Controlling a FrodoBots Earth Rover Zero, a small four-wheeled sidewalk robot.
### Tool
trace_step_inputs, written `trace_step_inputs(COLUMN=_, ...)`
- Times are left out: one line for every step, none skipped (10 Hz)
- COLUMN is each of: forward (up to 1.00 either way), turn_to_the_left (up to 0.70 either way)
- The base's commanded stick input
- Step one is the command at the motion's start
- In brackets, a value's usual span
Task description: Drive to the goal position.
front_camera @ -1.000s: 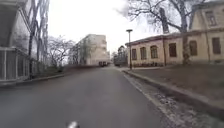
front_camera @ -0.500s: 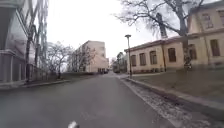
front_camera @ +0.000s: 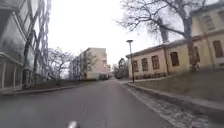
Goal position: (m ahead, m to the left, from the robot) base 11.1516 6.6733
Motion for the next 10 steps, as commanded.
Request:
trace_step_inputs(forward=1.00, turn_to_the_left=0.00)
trace_step_inputs(forward=1.00, turn_to_the_left=0.00)
trace_step_inputs(forward=1.00, turn_to_the_left=0.00)
trace_step_inputs(forward=1.00, turn_to_the_left=0.00)
trace_step_inputs(forward=1.00, turn_to_the_left=0.00)
trace_step_inputs(forward=1.00, turn_to_the_left=0.00)
trace_step_inputs(forward=1.00, turn_to_the_left=0.00)
trace_step_inputs(forward=1.00, turn_to_the_left=0.00)
trace_step_inputs(forward=1.00, turn_to_the_left=0.00)
trace_step_inputs(forward=1.00, turn_to_the_left=0.00)
